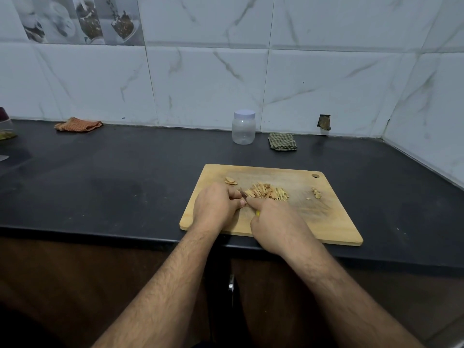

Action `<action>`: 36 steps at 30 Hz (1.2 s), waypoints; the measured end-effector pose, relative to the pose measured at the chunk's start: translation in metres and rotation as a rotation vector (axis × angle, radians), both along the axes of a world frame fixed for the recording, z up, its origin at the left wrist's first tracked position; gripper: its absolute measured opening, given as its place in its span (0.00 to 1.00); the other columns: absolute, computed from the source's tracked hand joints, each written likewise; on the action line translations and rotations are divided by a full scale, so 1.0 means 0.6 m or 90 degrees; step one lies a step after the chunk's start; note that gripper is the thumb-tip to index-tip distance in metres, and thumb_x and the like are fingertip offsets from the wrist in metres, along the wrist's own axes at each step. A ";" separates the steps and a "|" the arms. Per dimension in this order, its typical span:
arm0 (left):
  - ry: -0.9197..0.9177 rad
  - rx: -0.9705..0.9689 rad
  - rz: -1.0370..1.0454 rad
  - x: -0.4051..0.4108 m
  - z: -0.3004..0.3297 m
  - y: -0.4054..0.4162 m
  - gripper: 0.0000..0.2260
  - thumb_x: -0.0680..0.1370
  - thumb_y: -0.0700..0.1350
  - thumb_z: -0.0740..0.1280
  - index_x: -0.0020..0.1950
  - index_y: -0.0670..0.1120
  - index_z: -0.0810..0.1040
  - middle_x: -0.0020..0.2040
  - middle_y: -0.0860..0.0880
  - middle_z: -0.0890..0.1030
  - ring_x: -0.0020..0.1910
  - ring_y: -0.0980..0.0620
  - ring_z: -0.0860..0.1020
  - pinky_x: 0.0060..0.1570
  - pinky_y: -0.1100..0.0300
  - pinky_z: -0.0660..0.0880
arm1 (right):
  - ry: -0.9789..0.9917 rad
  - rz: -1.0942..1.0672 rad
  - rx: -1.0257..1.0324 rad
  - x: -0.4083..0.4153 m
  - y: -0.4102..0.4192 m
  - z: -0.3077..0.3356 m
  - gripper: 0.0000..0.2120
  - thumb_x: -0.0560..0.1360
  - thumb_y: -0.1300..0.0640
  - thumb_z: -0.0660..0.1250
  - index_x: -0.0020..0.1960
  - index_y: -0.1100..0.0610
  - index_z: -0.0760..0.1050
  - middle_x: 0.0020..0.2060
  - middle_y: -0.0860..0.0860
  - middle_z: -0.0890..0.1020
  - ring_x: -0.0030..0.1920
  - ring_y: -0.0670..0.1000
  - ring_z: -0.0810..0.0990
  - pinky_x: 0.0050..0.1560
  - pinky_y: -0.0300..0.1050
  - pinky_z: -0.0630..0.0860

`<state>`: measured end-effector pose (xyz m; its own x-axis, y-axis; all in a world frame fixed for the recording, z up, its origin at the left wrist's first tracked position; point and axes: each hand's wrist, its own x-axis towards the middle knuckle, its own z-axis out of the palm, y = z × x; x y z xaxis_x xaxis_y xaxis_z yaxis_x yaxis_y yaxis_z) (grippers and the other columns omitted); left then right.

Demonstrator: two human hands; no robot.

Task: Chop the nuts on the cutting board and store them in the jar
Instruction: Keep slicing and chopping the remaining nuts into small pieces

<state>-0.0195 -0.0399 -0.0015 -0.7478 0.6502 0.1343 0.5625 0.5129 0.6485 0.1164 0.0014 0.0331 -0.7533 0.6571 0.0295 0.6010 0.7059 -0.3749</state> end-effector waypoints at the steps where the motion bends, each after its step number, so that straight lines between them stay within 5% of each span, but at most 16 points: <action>1: 0.001 -0.002 -0.002 0.000 0.000 0.000 0.08 0.77 0.51 0.71 0.55 0.57 0.85 0.55 0.58 0.83 0.47 0.59 0.75 0.40 0.63 0.67 | -0.004 -0.002 -0.001 0.000 0.000 0.000 0.29 0.78 0.62 0.59 0.75 0.42 0.64 0.64 0.49 0.78 0.58 0.52 0.77 0.55 0.46 0.78; 6: 0.005 -0.002 0.004 -0.003 -0.001 0.002 0.08 0.78 0.50 0.70 0.56 0.56 0.84 0.57 0.59 0.83 0.52 0.58 0.77 0.44 0.63 0.68 | -0.061 -0.005 -0.003 -0.011 0.000 0.011 0.32 0.78 0.64 0.59 0.77 0.41 0.62 0.67 0.52 0.76 0.63 0.53 0.76 0.58 0.48 0.77; 11: 0.010 0.002 0.037 0.002 0.000 0.005 0.07 0.78 0.50 0.70 0.53 0.56 0.85 0.53 0.58 0.84 0.45 0.59 0.74 0.39 0.62 0.68 | -0.080 0.006 0.012 -0.007 -0.004 0.014 0.33 0.77 0.65 0.58 0.77 0.41 0.61 0.66 0.53 0.76 0.63 0.55 0.76 0.59 0.49 0.77; 29: -0.006 0.024 0.042 0.004 0.000 0.003 0.06 0.77 0.50 0.70 0.52 0.55 0.85 0.54 0.58 0.83 0.46 0.59 0.75 0.45 0.61 0.71 | -0.042 -0.015 0.015 0.022 0.002 -0.002 0.31 0.77 0.63 0.59 0.77 0.41 0.61 0.64 0.51 0.78 0.59 0.52 0.78 0.54 0.48 0.78; 34: -0.018 0.004 0.049 0.002 0.001 0.005 0.07 0.78 0.50 0.69 0.54 0.56 0.84 0.54 0.58 0.83 0.47 0.58 0.75 0.43 0.60 0.71 | 0.019 -0.009 0.004 0.017 0.005 -0.007 0.29 0.78 0.60 0.58 0.76 0.41 0.64 0.61 0.48 0.80 0.51 0.51 0.80 0.43 0.43 0.74; 36: -0.035 0.007 0.054 0.001 0.001 0.008 0.06 0.78 0.50 0.69 0.53 0.56 0.84 0.54 0.58 0.83 0.49 0.56 0.77 0.45 0.60 0.72 | 0.026 -0.001 0.002 0.009 0.002 -0.008 0.29 0.77 0.60 0.58 0.76 0.41 0.64 0.64 0.48 0.79 0.56 0.51 0.78 0.48 0.43 0.75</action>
